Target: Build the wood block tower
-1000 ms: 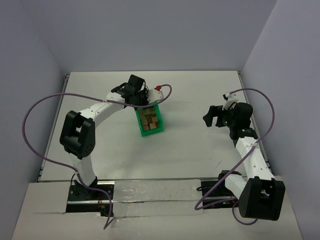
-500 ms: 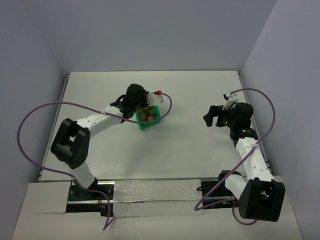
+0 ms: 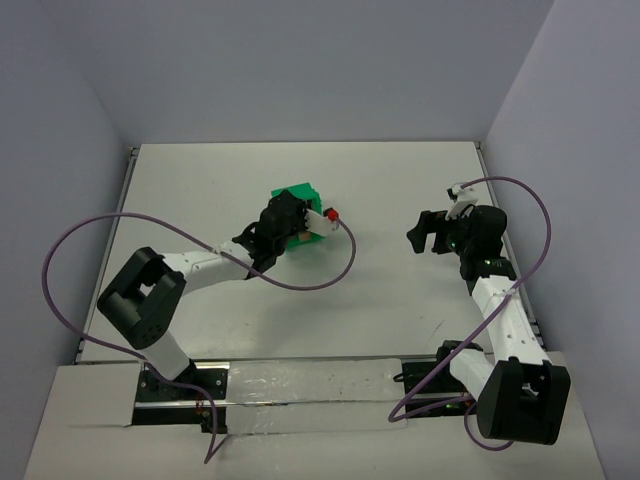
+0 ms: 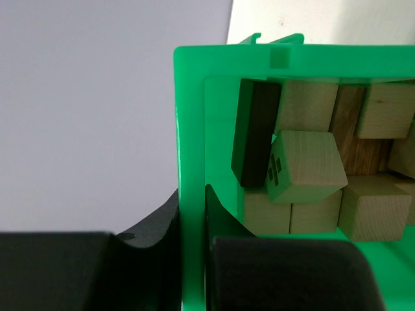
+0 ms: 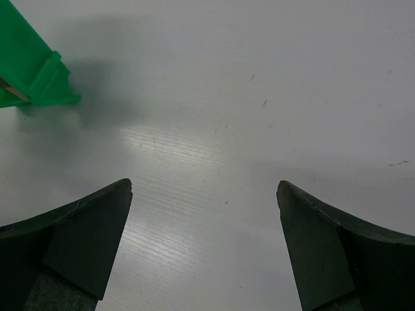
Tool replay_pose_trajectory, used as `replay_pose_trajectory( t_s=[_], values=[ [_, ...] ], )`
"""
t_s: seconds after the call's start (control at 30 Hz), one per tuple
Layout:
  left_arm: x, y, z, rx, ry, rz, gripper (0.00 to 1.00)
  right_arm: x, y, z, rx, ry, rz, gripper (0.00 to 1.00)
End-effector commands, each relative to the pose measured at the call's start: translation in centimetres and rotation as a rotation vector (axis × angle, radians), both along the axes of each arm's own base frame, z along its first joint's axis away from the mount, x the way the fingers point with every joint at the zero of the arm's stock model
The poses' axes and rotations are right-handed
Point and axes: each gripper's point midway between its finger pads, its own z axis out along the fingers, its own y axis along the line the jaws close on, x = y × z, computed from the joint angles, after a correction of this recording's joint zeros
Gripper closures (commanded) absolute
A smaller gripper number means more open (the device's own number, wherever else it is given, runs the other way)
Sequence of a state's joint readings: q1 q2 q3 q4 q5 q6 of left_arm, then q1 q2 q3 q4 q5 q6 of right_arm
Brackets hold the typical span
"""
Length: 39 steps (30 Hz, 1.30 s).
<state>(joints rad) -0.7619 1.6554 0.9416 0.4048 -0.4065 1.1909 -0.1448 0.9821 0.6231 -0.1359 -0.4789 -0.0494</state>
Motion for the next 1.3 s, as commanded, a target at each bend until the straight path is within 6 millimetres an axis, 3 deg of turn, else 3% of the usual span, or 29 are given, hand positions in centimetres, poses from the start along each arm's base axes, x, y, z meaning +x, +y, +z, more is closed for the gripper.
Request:
replay_pose_trajectory(
  t_s=[0.0, 0.07, 0.23, 0.7, 1.27],
  values=[
    [-0.1, 0.1, 6.6, -0.091, -0.247, 0.042, 1.00, 1.0, -0.5, 3.0, -0.020, -0.092, -0.012, 0.00],
    [-0.6, 0.2, 7.4, -0.086, -0.318, 0.049, 1.00, 1.0, -0.5, 3.1, -0.021, -0.093, -0.013, 0.00],
    [-1.6, 0.3, 7.0, -0.049, -0.400, 0.071, 1.00, 1.0, -0.4, 3.1, -0.018, -0.092, -0.011, 0.00],
    [-5.4, -0.4, 3.0, -0.011, -0.456, 0.057, 1.00, 0.9, -0.5, 3.1, -0.020, -0.096, -0.015, 0.00],
    [-6.8, -0.8, 1.2, 0.019, -0.587, 0.060, 1.00, 0.9, -0.6, 3.2, -0.024, -0.099, -0.019, 0.00]
  ],
)
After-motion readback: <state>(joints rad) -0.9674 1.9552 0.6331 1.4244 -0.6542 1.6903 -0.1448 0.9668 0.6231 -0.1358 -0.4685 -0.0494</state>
